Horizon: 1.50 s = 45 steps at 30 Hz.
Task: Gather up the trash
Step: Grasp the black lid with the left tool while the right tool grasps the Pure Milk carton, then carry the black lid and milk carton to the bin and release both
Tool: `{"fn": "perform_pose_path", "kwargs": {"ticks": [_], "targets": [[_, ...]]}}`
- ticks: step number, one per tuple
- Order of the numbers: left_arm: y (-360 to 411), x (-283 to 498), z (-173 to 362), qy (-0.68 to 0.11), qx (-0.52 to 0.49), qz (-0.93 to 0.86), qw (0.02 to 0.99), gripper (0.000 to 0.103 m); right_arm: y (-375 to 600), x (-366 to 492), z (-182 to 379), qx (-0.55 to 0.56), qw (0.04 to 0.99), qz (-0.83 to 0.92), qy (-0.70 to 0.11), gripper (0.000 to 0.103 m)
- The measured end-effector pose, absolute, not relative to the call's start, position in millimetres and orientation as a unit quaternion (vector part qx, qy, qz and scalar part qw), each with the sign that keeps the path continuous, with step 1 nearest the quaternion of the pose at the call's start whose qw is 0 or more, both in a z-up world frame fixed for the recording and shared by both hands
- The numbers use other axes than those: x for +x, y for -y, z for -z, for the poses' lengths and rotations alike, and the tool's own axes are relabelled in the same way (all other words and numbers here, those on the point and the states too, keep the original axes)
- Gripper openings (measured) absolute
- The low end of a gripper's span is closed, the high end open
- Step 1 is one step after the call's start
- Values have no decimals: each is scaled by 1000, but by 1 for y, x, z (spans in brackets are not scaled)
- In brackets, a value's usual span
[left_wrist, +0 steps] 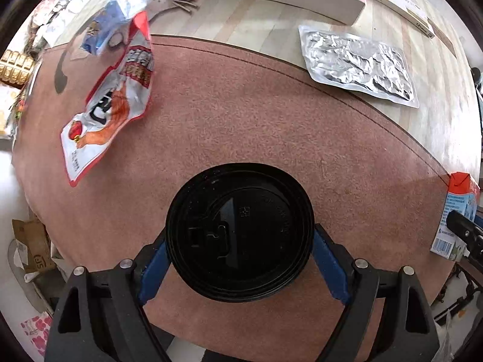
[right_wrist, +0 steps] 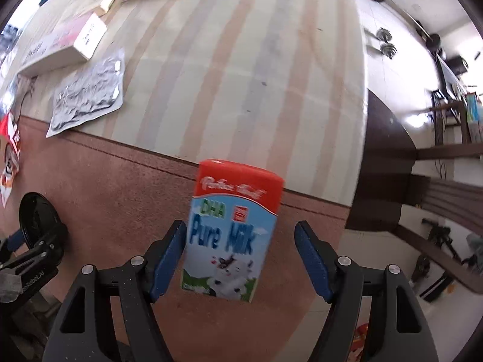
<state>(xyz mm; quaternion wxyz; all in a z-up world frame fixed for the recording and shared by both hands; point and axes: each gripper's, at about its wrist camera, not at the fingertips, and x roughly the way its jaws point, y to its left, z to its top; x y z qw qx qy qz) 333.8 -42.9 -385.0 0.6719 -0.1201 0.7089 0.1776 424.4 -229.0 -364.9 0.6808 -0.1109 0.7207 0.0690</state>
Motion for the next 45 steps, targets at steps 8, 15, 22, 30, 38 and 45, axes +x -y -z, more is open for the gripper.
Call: {"fn": "perform_pose_path", "kwargs": {"ticks": [8, 15, 22, 30, 38, 45], "targets": [[37, 318, 345, -689, -108, -190, 691, 86, 225, 413, 371, -119, 682, -92, -716, 52], [22, 304, 294, -658, -123, -202, 715, 86, 197, 397, 346, -154, 707, -120, -680, 52], [-7, 264, 249, -618, -152, -220, 740, 86, 161, 372, 310, -176, 737, -158, -633, 52], [-40, 182, 239, -574, -198, -254, 753, 86, 111, 311, 274, -180, 740, -224, -608, 52], [-76, 56, 244, -552, -249, -308, 734, 86, 58, 201, 272, -191, 712, -304, -603, 52], [-107, -32, 325, -572, -321, -335, 677, 86, 13, 105, 339, -227, 658, -349, -627, 52]]}}
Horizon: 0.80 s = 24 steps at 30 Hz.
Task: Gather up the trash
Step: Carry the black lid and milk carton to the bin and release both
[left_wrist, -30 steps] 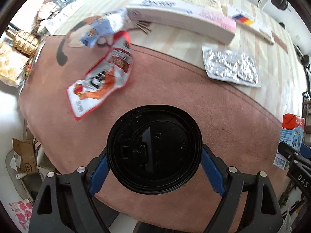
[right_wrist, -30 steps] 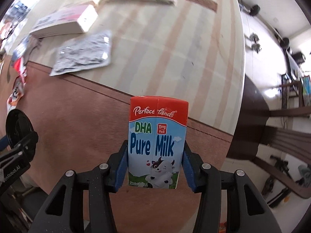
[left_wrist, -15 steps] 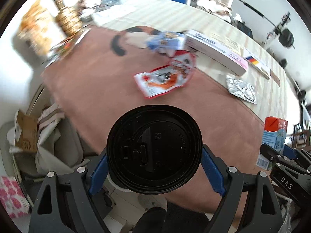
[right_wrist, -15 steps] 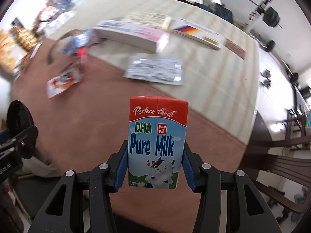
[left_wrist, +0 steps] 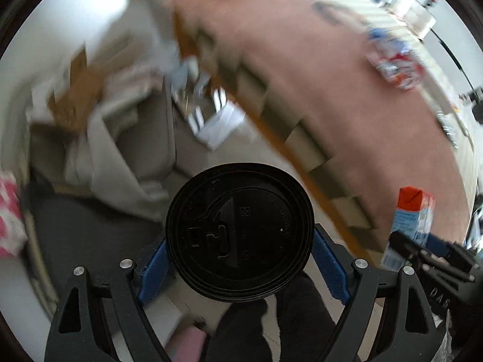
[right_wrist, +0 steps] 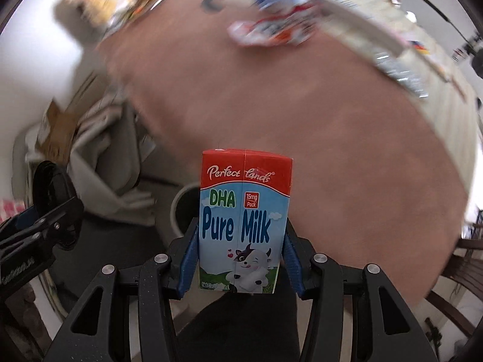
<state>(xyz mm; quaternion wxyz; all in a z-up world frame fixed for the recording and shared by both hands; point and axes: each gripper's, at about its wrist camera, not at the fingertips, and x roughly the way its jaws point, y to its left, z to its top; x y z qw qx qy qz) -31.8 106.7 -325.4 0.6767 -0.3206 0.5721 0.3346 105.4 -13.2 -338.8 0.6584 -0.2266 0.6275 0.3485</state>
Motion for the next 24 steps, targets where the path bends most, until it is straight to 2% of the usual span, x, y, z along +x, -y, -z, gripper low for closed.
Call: {"fn": "perform_pose_path", "kwargs": {"ticks": [7, 16, 19, 20, 22, 23, 24], "targets": [[-142, -98, 474, -574, -426, -337, 613, 86, -10, 55, 466, -259, 601, -358, -666, 52], [-172, -116, 647, -559, -524, -281, 578, 87, -38, 27, 660, -297, 567, -369, -674, 52], [-178, -116, 681, -570, -525, -281, 567, 91, -43, 24, 710, -296, 554, -374, -682, 53], [-178, -116, 686, -574, -521, -284, 565, 99, -47, 22, 724, -294, 549, -377, -686, 53], [-177, -120, 696, -582, -505, -300, 562, 101, -53, 22, 745, -289, 546, -383, -686, 54], [-177, -123, 697, -586, -495, -309, 562, 101, -57, 21, 750, -289, 545, -386, -686, 68], [-177, -125, 696, -587, -491, -315, 562, 101, -59, 19, 755, -289, 545, -390, -683, 92]]}}
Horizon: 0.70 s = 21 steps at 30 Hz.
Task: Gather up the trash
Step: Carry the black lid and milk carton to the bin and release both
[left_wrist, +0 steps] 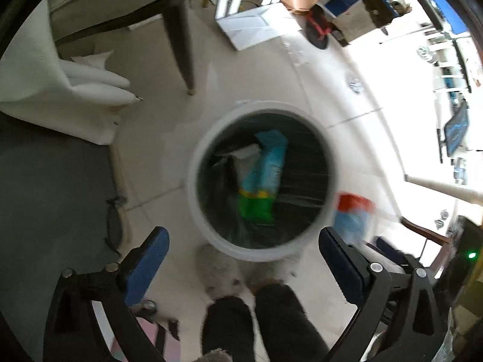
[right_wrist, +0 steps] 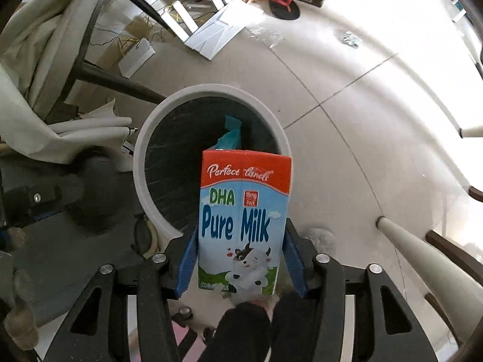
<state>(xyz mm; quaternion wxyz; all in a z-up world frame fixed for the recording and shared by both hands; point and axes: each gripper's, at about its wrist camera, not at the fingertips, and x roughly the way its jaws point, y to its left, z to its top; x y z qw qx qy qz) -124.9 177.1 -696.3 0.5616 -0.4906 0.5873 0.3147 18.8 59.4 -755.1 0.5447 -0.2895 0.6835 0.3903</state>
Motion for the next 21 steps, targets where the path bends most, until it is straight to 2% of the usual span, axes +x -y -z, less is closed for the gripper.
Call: {"fn": "perform_pose_path", "kwargs": {"ticks": [1, 2, 7, 11, 21], "targets": [[-176, -129, 695, -590, -483, -324, 560, 101, -61, 18, 757, -291, 547, -392, -680, 98], [-175, -133, 693, -593, -474, -334, 559, 101, -61, 18, 756, -293, 548, -393, -678, 99], [-165, -141, 670, -612, -392, -394, 563, 101, -63, 15, 747, -327, 560, -376, -662, 100], [-158, -150, 647, -616, -371, -416, 556, 101, -62, 16, 723, -351, 575, -361, -645, 100], [-137, -155, 560, -613, -368, -424, 556, 101, -49, 18, 618, -351, 598, -354, -628, 100]]}}
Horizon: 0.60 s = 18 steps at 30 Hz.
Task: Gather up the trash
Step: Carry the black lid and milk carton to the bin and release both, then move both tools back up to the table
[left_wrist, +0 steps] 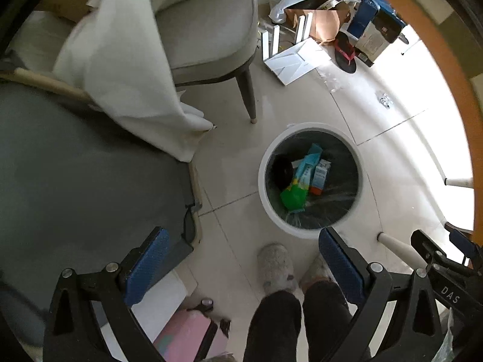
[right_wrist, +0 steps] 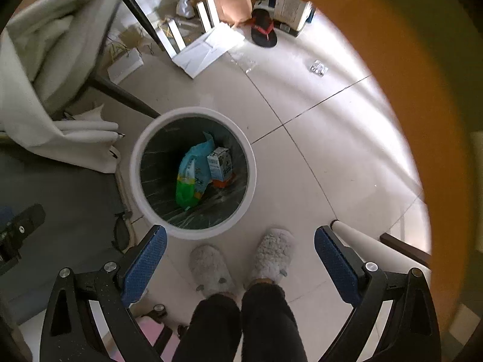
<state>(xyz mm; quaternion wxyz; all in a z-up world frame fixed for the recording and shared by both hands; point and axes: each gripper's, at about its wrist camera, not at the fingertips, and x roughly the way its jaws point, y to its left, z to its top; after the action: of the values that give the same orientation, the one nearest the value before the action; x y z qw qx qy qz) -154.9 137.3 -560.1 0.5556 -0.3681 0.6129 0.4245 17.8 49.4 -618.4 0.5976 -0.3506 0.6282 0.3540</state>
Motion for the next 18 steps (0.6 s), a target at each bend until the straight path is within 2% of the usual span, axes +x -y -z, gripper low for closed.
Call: {"fn": "perform_pose_path", "kwargs": {"ticks": [18], "targets": [[-86, -172, 336, -589, -336, -423, 601, 101, -11, -4, 369, -310, 607, -402, -612, 99]]}}
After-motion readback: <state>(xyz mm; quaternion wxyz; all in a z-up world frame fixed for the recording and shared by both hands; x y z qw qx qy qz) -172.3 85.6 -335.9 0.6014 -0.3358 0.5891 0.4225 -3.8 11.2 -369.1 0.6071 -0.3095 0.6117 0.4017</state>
